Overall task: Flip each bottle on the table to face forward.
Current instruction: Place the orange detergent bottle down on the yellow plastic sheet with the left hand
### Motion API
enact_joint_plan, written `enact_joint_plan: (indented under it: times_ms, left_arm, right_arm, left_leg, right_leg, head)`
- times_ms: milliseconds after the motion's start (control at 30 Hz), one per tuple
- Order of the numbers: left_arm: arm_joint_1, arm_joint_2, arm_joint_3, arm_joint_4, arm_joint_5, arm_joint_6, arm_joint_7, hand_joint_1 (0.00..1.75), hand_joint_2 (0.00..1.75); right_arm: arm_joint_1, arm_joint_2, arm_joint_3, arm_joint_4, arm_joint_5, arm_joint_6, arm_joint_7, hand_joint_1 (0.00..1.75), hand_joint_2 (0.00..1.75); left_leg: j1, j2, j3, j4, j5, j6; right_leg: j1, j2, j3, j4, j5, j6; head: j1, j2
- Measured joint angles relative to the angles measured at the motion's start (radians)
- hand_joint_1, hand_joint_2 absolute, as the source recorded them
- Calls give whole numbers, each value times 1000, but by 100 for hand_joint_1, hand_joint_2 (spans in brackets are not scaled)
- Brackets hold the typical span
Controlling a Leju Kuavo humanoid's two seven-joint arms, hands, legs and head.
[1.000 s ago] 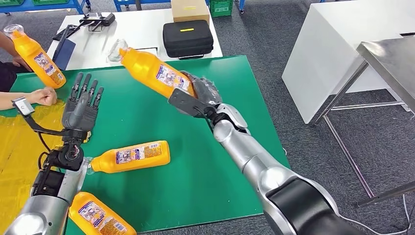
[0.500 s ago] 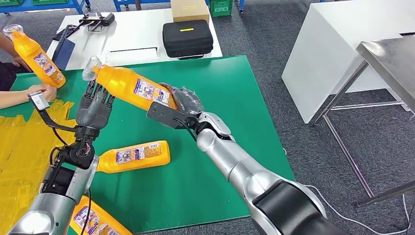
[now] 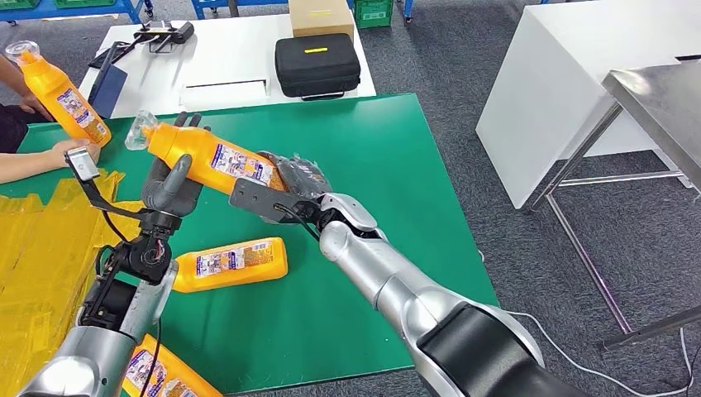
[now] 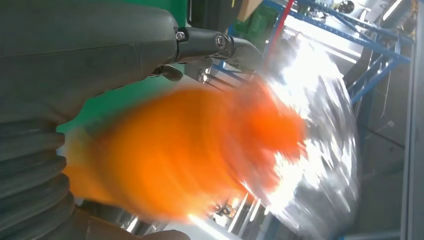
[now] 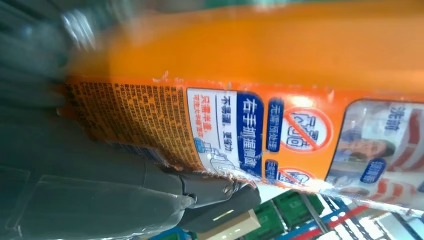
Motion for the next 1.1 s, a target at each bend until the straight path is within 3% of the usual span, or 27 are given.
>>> enact_joint_plan:
  times_ms: [400, 800, 933, 1100]
  left_arm:
    - [1, -11, -47, -31, -41, 33, -1, 0, 175]
    - [-13, -11, -60, -25, -53, 33, -22, 0, 175]
    - [-14, -12, -73, -13, -74, 42, -23, 171, 175]
    - [-15, -14, -81, 3, -82, 54, -40, 175, 175]
  right_arm:
    - [-66, 3, 68, 19, -33, 92, 107, 175, 175]
    - [-78, 3, 166, 6, -115, 97, 114, 175, 175]
    - [-79, 5, 213, -16, -160, 91, 113, 175, 175]
    - [-84, 5, 262, -37, -188, 79, 120, 175, 175]
  left_leg:
    - [0, 0, 0, 0, 0, 0]
    - [0, 0, 0, 0, 0, 0]
    - [0, 0, 0, 0, 0, 0]
    - [0, 0, 0, 0, 0, 0]
  right_leg:
    - [0, 0, 0, 0, 0, 0]
    - [0, 0, 0, 0, 0, 0]
    - [0, 0, 0, 0, 0, 0]
    - [0, 0, 0, 0, 0, 0]
  head:
    - [0, 0]
    - [0, 0]
    - [0, 0]
    - [0, 0]
